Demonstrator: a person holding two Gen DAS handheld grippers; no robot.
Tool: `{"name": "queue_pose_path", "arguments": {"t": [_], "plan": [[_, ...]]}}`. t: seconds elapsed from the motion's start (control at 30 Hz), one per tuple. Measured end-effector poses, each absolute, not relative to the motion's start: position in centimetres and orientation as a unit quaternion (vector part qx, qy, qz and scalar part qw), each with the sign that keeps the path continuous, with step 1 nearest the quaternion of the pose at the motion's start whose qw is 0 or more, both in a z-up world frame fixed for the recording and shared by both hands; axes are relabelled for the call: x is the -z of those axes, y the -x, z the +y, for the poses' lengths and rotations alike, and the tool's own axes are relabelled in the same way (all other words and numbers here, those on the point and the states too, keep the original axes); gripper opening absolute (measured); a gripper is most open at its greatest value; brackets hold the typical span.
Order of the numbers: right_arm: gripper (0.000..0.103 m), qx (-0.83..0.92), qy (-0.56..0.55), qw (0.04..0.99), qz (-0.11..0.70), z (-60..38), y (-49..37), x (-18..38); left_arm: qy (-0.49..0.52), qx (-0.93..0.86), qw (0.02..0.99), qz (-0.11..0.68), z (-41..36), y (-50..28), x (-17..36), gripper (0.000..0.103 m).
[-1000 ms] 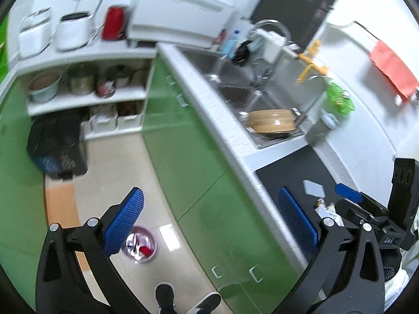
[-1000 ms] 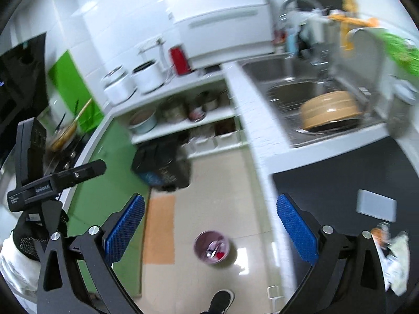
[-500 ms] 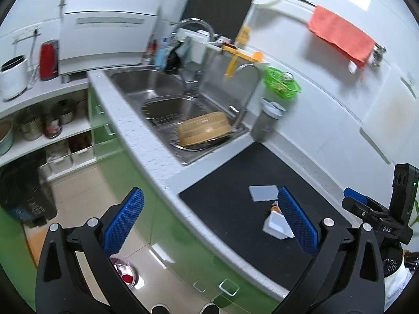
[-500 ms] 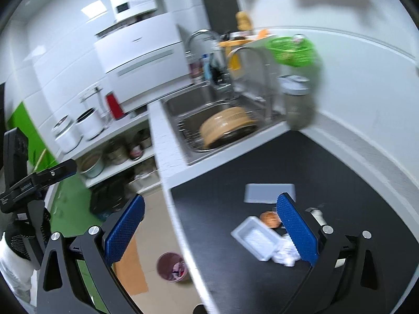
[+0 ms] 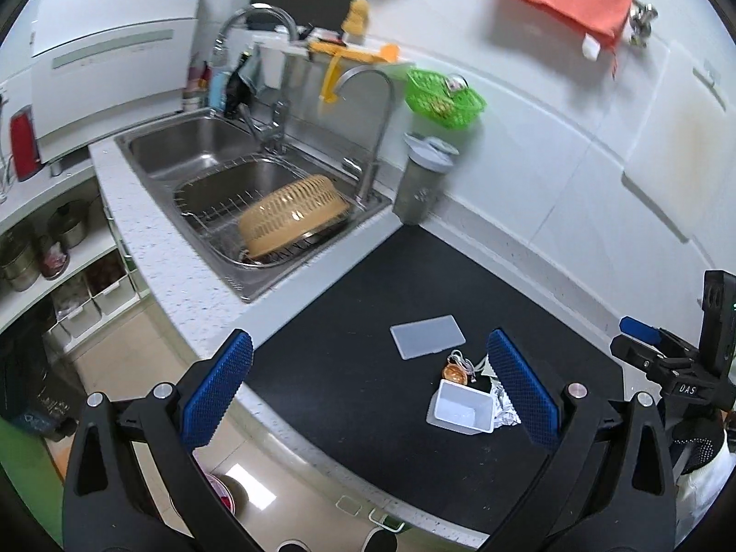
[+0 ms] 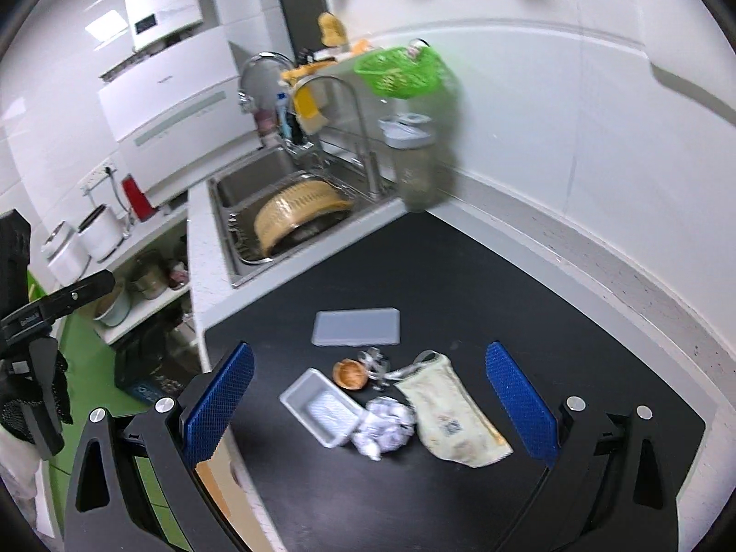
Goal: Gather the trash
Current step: 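Move both tools back up to the counter, then grasp the white plastic tray with the left tool while the right tool grasps the printed wrapper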
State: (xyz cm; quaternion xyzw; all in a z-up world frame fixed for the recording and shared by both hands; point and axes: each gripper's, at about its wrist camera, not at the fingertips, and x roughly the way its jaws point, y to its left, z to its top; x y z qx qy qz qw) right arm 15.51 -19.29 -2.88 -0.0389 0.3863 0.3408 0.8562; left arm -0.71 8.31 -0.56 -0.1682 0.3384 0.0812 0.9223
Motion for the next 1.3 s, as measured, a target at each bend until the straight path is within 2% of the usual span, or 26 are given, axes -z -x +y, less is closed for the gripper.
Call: {"name": "queue_pose_path", "arguments": {"t": [0.47, 0.73, 0.9, 0.93, 0.97, 1.03, 1.1, 1.13, 1.2, 1.27, 1.3], "plan": [[0.097, -0.314, 0.044, 0.840, 0.441, -21.8, -19.5, 7.9, 0.135, -0.048, 0.883, 0.447, 3.3, -7.6, 7.8, 0.100], [0.097, -0.319, 0.038, 0.830, 0.456, -22.0, -20.6, 9.7, 0.088, -0.042, 0.850, 0.517, 0.7, -10.4, 13.1, 0.100], [0.097, -0.319, 0.038, 0.825, 0.464, -22.3, -21.1, 10.6, 0.076, -0.037, 0.840, 0.535, 0.1, -10.9, 15.0, 0.098], [0.097, -0.320, 0.039, 0.824, 0.466, -22.3, -21.2, 10.8, 0.077, -0.034, 0.838, 0.539, 0.0, -11.0, 15.3, 0.094], [0.097, -0.320, 0.040, 0.823, 0.469, -22.3, -21.4, 11.1, 0.077, -0.033, 0.836, 0.542, -0.1, -11.1, 15.5, 0.083], [0.097, -0.320, 0.042, 0.820, 0.473, -22.3, -21.5, 11.5, 0.076, -0.031, 0.830, 0.552, -0.2, -11.2, 16.1, 0.072], [0.097, -0.320, 0.042, 0.818, 0.476, -22.3, -21.7, 11.9, 0.081, -0.025, 0.825, 0.558, -0.3, -11.3, 16.5, 0.055], [0.097, -0.321, 0.042, 0.817, 0.477, -22.3, -21.7, 12.0, 0.081, -0.022, 0.824, 0.561, -0.5, -11.3, 16.8, 0.051], [0.097, -0.321, 0.044, 0.815, 0.481, -22.3, -21.7, 12.4, 0.085, -0.018, 0.821, 0.564, -0.6, -11.3, 17.0, 0.023], [0.097, -0.323, 0.046, 0.813, 0.483, -22.2, -21.7, 12.6, 0.089, -0.017, 0.819, 0.566, -0.7, -11.3, 17.1, 0.007], [0.097, -0.324, 0.047, 0.812, 0.484, -22.1, -21.7, 12.7, 0.092, -0.016, 0.819, 0.566, -0.7, -11.2, 17.1, 0.004]]}}
